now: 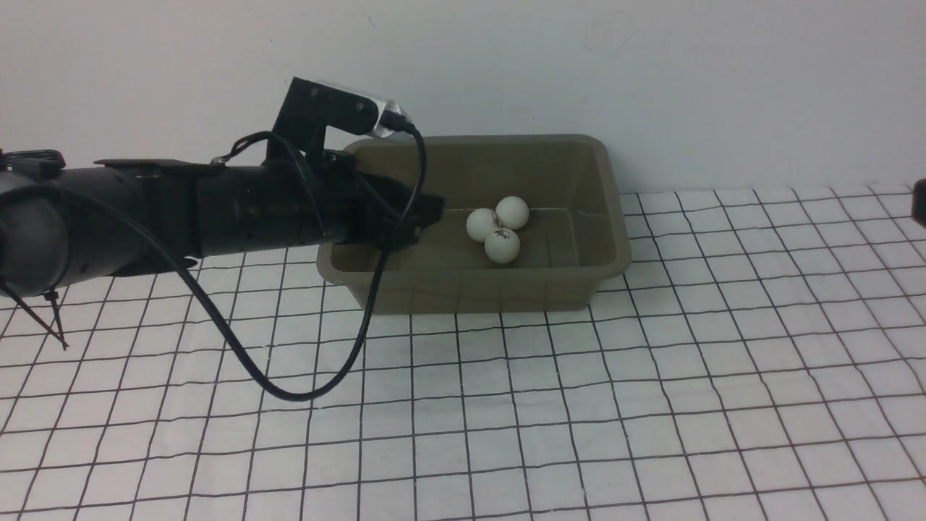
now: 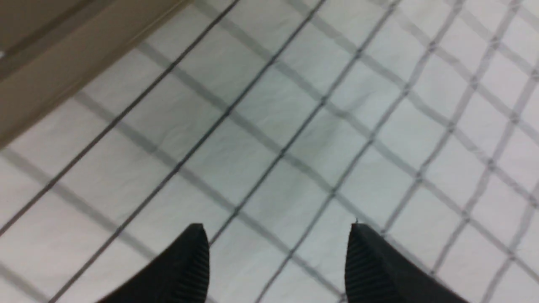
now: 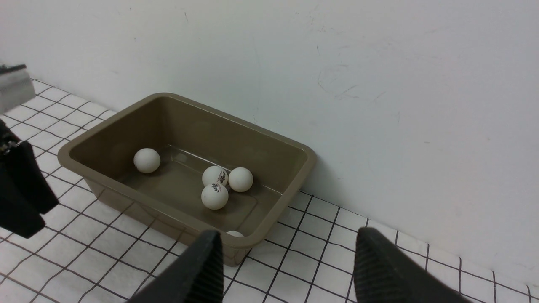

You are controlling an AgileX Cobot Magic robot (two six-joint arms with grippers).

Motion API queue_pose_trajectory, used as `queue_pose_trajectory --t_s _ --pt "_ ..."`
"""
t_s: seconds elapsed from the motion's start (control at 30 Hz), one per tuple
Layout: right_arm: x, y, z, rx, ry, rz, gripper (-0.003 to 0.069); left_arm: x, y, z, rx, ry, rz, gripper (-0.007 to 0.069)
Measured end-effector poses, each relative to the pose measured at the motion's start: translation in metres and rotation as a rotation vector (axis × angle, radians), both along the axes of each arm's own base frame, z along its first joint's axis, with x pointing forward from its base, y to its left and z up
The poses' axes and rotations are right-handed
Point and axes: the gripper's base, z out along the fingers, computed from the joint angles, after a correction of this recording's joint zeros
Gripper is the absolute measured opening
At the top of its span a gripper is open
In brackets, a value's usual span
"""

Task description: Put the table tennis balls into the box on the white checkered tablecloth.

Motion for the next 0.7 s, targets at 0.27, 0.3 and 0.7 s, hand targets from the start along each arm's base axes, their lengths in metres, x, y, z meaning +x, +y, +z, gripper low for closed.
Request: queue_pose_trajectory --t_s 0.27,0.3,0.7 --pt "0.000 0.000 0.000 0.000 0.000 0.000 0.0390 0.005 0.023 -0.003 0.239 -0.011 0.169 0.0395" --pt "0.000 0.000 0.000 0.000 0.000 0.000 0.0390 0.004 0.025 -0.001 0.259 -0.021 0.177 0.0395" --pt "0.000 -0.003 -0.002 -0.062 0.004 -0.019 0.0390 -0.011 0.049 0.064 0.346 -0.266 0.365 0.0395"
